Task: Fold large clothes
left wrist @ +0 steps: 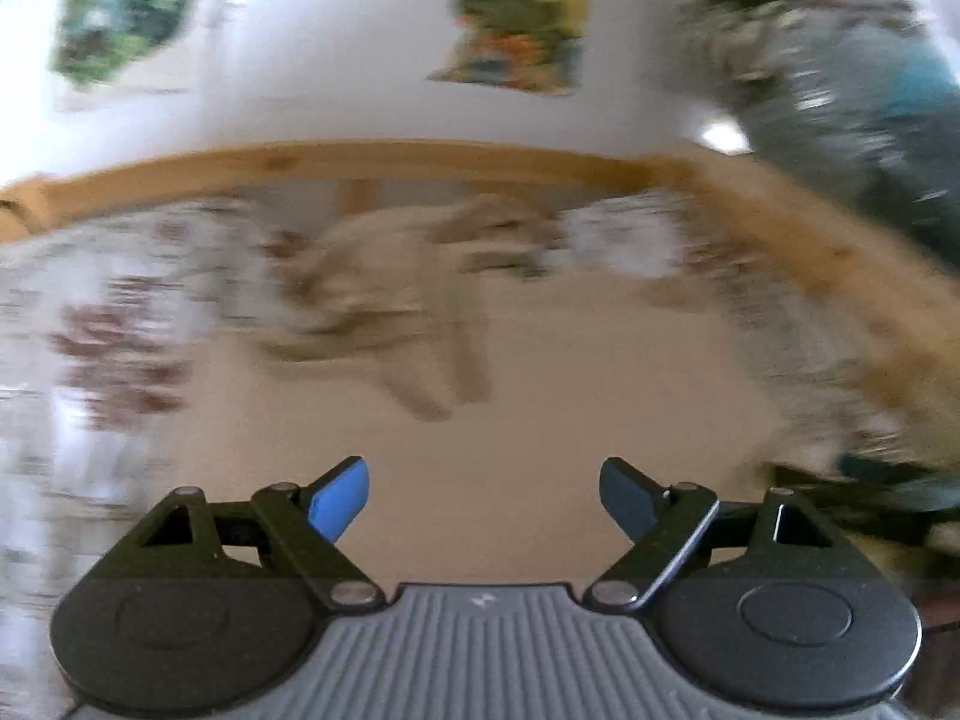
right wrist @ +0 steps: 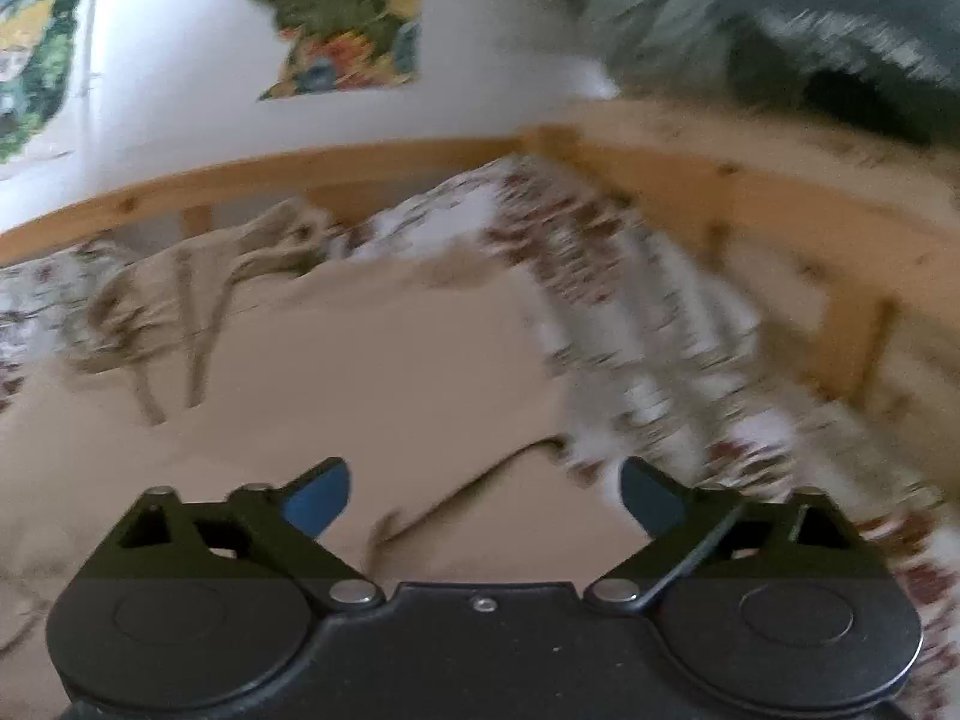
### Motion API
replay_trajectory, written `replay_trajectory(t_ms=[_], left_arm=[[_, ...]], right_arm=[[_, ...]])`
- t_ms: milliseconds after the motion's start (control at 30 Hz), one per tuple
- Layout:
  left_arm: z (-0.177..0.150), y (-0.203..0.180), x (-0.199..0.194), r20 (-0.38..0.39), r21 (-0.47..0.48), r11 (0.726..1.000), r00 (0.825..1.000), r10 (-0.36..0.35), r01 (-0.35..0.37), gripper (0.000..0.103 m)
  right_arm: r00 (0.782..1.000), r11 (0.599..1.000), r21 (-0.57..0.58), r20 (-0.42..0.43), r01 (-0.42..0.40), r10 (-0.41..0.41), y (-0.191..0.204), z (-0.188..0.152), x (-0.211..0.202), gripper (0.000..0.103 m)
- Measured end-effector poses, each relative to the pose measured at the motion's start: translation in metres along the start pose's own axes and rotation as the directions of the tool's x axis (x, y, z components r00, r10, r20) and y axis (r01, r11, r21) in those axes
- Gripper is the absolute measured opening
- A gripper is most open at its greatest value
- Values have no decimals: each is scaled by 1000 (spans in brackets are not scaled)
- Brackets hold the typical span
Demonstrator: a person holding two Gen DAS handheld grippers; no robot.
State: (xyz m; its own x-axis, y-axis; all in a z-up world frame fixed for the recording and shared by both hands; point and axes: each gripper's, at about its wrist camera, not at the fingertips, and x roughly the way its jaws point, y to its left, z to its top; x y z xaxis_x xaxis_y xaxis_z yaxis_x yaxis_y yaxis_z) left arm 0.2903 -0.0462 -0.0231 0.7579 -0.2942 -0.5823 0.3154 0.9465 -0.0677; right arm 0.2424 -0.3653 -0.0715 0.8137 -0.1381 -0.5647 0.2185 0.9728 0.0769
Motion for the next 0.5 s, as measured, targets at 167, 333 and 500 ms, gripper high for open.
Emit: replay_trajectory(t_ms=[167, 333, 500], left_arm=[[-14, 72, 28, -96, -127, 960, 967, 237, -248, 75], [-21, 123, 59, -163, -241, 932, 958, 236, -270, 69], [-27, 158, 86, -205, -330, 906, 957, 206, -266, 51]], right_arm=[[981, 990, 38, -134, -134, 138, 14, -14, 22, 74], [951, 975, 113, -226, -191, 212, 17, -28, 40, 45], [944, 975, 93, -246, -203, 220, 25, -31, 48, 12]])
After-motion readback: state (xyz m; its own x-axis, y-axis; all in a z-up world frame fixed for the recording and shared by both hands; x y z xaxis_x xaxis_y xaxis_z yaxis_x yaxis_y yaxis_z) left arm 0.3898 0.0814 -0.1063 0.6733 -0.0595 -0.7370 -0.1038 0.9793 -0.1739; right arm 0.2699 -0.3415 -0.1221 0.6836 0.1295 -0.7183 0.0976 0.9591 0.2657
